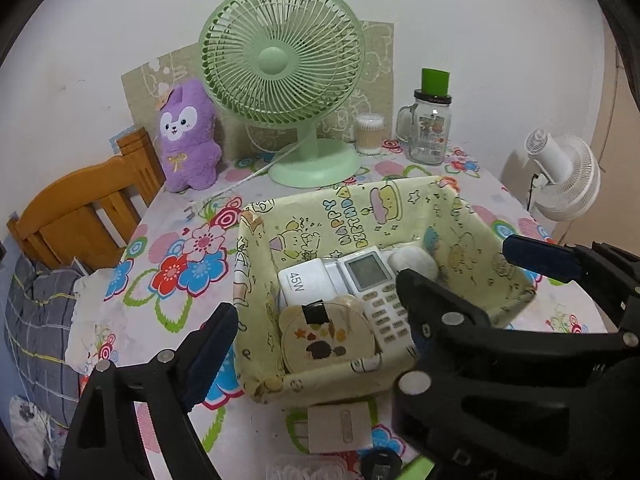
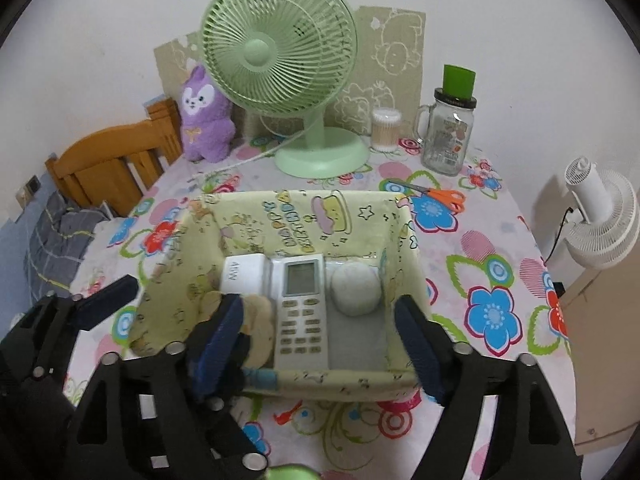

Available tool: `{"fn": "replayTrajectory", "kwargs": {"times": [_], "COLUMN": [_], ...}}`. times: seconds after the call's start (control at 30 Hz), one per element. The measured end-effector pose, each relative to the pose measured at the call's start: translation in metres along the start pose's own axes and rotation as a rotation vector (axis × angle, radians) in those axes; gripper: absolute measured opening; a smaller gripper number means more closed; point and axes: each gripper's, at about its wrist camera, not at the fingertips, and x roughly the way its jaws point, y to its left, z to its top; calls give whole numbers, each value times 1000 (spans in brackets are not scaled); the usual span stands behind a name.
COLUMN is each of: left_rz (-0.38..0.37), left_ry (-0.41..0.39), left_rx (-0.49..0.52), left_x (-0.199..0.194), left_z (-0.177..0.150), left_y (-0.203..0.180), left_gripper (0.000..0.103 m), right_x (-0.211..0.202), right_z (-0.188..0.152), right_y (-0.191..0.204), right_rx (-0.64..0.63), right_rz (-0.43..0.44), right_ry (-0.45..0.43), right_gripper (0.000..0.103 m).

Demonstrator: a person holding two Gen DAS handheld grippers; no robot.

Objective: Organize rigid objects
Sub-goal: 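Lower both tools into the yellow box and open them to release compact and remote, then lift both tools out of the box and move back toward the remaining items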

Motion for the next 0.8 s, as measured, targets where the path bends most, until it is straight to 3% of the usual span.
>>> {"fn": "replayTrajectory", "kwargs": {"times": [0.8], "left_rz": [-8], "left_ry": [-79], "left_rx": [30], "left_x": [-64], "left_z": [-22], "left_y": [-16], "left_gripper": [100], "right_x": [-75], "right_z": [-30], "right_y": [2], "right_rx": [-1], "right_rz": [-87], "right_ry": [-115], "right_gripper": [94]}}
